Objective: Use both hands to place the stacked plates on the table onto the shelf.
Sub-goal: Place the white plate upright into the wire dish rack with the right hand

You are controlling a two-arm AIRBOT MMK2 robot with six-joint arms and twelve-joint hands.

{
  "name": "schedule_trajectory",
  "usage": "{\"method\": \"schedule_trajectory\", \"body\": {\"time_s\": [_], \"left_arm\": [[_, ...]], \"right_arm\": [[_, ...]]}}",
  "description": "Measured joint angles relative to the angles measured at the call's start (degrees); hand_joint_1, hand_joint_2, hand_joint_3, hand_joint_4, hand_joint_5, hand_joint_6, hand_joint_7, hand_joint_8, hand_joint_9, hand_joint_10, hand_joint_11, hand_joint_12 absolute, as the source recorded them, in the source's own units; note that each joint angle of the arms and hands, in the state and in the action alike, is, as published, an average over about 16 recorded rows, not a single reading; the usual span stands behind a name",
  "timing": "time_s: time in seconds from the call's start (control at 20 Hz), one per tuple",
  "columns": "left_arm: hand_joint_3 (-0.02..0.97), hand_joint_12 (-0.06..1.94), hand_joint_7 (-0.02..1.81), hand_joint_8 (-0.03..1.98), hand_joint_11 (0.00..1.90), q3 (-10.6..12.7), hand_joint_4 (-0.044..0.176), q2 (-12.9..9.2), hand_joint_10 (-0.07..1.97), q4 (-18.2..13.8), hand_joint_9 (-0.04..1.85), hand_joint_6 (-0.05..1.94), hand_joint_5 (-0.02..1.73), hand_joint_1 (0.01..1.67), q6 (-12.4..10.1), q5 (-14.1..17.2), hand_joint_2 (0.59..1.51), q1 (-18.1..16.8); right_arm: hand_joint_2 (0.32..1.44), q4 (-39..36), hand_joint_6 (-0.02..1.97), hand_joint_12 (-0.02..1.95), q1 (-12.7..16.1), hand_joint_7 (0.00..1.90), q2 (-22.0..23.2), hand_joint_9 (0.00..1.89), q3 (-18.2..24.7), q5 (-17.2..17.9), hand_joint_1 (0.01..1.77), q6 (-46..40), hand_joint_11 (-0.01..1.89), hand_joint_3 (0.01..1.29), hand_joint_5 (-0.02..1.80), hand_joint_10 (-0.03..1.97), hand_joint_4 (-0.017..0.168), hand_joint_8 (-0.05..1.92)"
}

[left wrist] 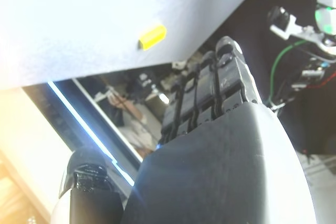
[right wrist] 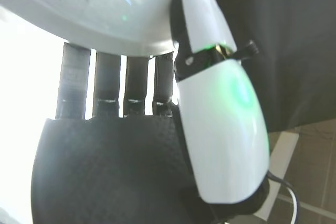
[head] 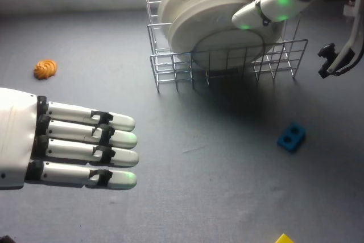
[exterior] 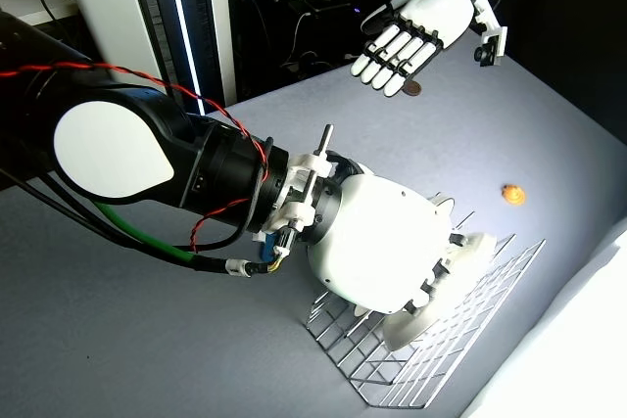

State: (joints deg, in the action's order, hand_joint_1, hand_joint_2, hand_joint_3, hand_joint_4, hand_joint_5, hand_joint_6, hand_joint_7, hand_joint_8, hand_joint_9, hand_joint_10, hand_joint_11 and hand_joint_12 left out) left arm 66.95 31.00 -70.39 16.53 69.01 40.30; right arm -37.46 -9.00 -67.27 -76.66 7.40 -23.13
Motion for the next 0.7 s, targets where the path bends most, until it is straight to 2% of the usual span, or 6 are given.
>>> {"method": "schedule_trajectory", "body": {"time_s": [0.35, 0.55, 0.7], "left_arm": [[0.013, 0.01, 0.02, 0.00, 0.02, 0.38, 0.005, 0.27, -0.05, -1.31, 0.02, 0.00, 0.02, 0.02, 0.53, 0.55, 1.070, -0.01], [0.013, 0.01, 0.02, 0.00, 0.02, 0.58, 0.005, 0.27, -0.05, -1.83, 0.02, 0.00, 0.02, 0.02, 0.67, 0.92, 1.070, -0.01], [0.013, 0.01, 0.02, 0.00, 0.02, 0.74, 0.005, 0.27, -0.05, -2.29, 0.02, 0.00, 0.02, 0.02, 0.70, 1.29, 1.070, -0.01]], "right_arm": [[1.06, 0.00, 0.51, 1.34, -0.54, 0.84, -0.07, 0.76, -0.08, 0.89, 1.19, 0.65, 0.44, 0.02, 0.75, 0.45, 0.001, 0.43], [1.03, 0.00, 0.26, 1.33, -0.33, 0.77, 0.23, 0.68, 0.19, 1.42, 1.14, 0.90, 0.29, 0.02, 0.71, 0.34, -0.003, 0.16], [1.02, 0.00, 0.13, 1.31, 0.08, 0.71, 0.63, 0.61, 0.58, 1.69, 1.10, 1.08, 0.19, 0.02, 0.67, 0.26, -0.003, 0.06]]}}
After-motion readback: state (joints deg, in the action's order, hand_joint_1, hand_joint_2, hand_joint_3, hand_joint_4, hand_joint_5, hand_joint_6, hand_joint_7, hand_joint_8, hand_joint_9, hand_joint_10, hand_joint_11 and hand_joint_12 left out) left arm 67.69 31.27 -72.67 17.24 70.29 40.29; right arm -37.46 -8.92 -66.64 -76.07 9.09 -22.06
